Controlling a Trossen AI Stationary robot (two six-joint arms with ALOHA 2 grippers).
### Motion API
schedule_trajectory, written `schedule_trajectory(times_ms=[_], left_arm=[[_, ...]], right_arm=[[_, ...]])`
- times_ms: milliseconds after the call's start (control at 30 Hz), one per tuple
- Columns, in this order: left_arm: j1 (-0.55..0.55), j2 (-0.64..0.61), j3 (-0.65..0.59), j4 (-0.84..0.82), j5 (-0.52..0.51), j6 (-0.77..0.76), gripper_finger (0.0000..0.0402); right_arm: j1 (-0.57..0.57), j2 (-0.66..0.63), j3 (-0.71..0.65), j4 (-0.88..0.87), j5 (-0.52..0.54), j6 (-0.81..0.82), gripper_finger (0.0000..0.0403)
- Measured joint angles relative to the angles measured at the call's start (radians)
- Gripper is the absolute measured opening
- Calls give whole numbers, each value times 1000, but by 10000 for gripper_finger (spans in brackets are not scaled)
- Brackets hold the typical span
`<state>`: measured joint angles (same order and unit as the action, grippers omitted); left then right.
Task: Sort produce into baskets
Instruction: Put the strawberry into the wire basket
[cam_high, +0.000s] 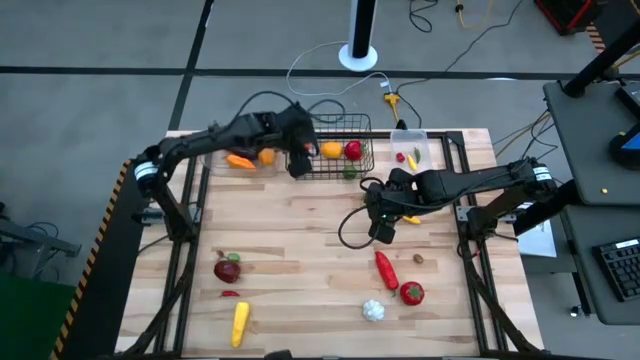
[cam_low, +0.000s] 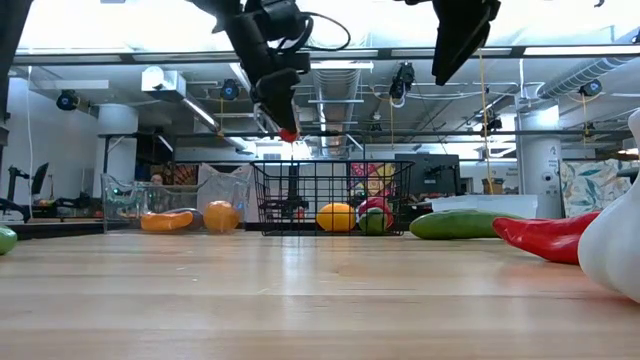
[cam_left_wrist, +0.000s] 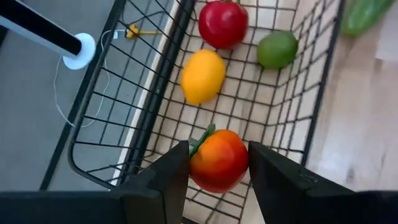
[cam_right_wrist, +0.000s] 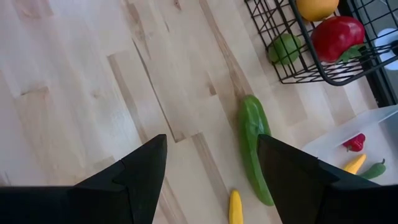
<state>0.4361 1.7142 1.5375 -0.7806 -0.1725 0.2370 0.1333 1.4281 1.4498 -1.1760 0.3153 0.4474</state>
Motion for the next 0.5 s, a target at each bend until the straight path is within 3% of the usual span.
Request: schedule_trajectory(times_ms=[300, 500], left_arm=[[20, 1, -8, 44, 7, 53, 143], [40, 1, -10, 110, -64, 81, 143]], right_arm=[[0, 0, 0, 4, 1, -2, 242], [0, 0, 0, 6, 1, -2, 242]])
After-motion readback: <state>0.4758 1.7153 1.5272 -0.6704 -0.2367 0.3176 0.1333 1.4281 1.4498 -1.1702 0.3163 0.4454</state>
